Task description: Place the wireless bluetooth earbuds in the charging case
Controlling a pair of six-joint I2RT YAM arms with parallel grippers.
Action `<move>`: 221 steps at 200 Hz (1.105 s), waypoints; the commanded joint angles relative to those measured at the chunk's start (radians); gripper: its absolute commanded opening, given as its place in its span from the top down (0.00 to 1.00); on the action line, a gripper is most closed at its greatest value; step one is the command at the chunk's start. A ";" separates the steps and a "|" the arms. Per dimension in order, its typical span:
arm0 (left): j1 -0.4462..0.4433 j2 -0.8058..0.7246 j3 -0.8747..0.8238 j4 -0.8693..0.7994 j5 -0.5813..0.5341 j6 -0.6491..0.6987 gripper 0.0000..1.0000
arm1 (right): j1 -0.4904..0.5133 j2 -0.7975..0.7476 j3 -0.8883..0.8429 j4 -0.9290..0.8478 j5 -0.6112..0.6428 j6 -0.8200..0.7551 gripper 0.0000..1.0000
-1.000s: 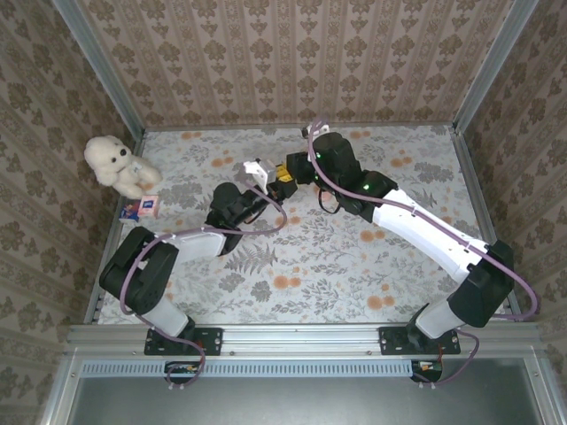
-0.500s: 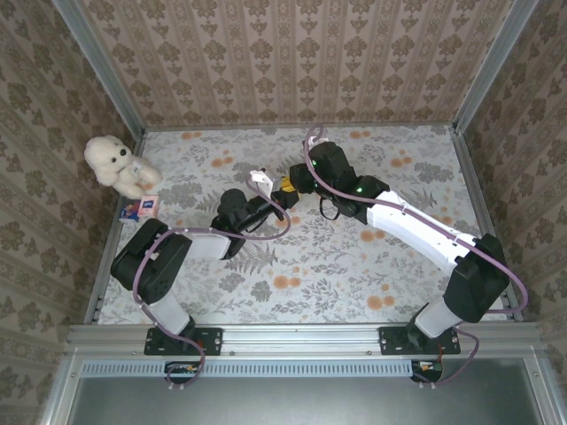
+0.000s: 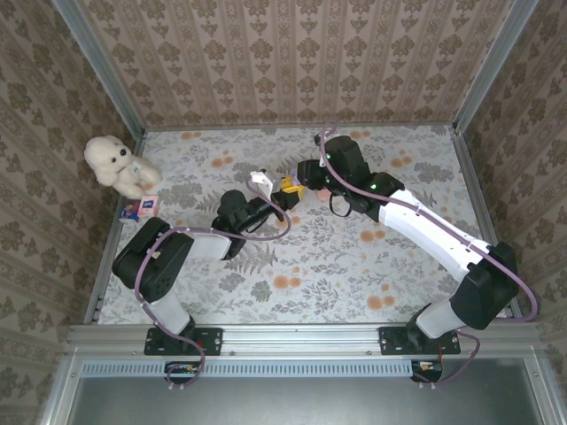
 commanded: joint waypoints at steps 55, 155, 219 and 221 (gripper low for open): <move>-0.005 0.019 0.009 0.051 0.051 -0.033 1.00 | -0.021 0.030 0.148 -0.222 -0.196 -0.135 0.65; -0.005 0.018 0.020 0.050 0.087 -0.041 1.00 | -0.037 0.106 0.182 -0.255 -0.221 -0.183 0.68; -0.004 0.016 0.025 0.049 0.094 -0.043 1.00 | -0.043 0.134 0.193 -0.252 -0.234 -0.185 0.69; -0.004 0.017 0.025 0.049 0.093 -0.043 1.00 | -0.042 0.134 0.194 -0.251 -0.236 -0.185 0.69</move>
